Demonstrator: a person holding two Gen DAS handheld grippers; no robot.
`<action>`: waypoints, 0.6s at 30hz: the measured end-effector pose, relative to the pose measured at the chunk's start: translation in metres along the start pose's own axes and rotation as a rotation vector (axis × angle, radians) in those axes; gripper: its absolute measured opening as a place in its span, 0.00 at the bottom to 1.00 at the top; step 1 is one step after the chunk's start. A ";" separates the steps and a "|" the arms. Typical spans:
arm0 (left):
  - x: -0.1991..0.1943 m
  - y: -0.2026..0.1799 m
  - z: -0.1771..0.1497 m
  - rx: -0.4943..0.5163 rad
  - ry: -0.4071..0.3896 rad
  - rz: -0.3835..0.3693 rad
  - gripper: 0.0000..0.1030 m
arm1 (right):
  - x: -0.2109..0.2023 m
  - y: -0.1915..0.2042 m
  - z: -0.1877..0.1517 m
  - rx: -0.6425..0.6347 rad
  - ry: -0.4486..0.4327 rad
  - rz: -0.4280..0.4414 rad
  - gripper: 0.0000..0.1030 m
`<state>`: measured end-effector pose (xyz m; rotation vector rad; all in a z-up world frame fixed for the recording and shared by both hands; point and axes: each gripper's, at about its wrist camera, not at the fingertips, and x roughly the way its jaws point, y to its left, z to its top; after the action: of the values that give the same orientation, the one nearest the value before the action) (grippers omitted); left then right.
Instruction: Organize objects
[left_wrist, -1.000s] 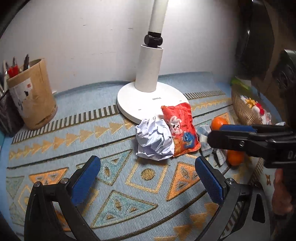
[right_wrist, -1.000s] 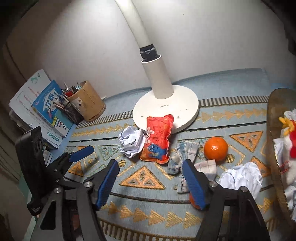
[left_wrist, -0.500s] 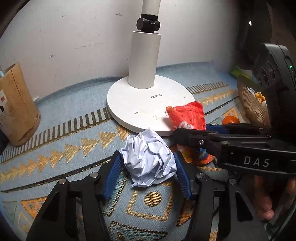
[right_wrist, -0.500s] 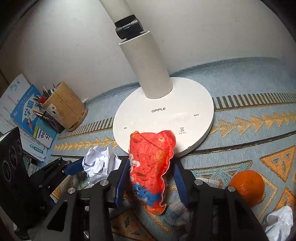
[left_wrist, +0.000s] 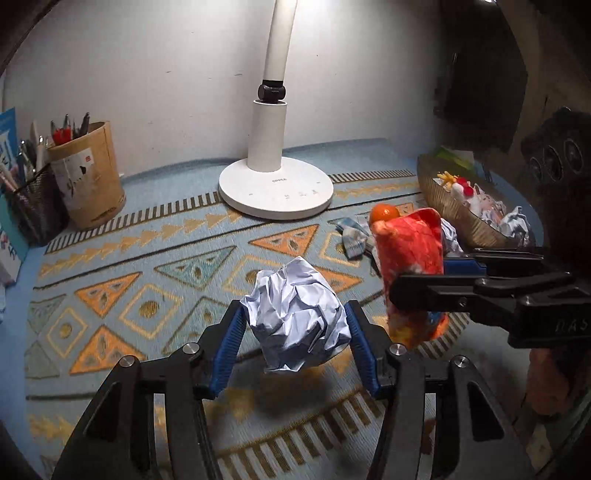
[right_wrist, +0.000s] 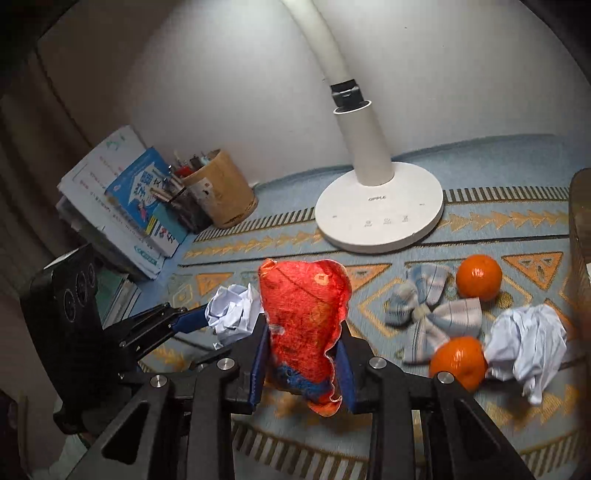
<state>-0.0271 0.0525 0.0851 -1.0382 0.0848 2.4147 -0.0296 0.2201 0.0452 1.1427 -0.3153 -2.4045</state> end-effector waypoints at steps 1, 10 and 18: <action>-0.007 -0.003 -0.009 -0.019 -0.003 -0.001 0.50 | -0.008 0.007 -0.013 -0.037 0.019 0.008 0.31; -0.038 0.017 -0.054 -0.200 -0.155 0.014 0.51 | -0.012 0.029 -0.098 -0.135 0.159 -0.219 0.47; -0.031 0.026 -0.051 -0.243 -0.138 -0.008 0.51 | -0.023 0.017 -0.120 -0.020 0.039 -0.254 0.80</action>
<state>0.0129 0.0042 0.0674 -0.9674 -0.2655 2.5265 0.0809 0.2154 -0.0081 1.2860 -0.1398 -2.5914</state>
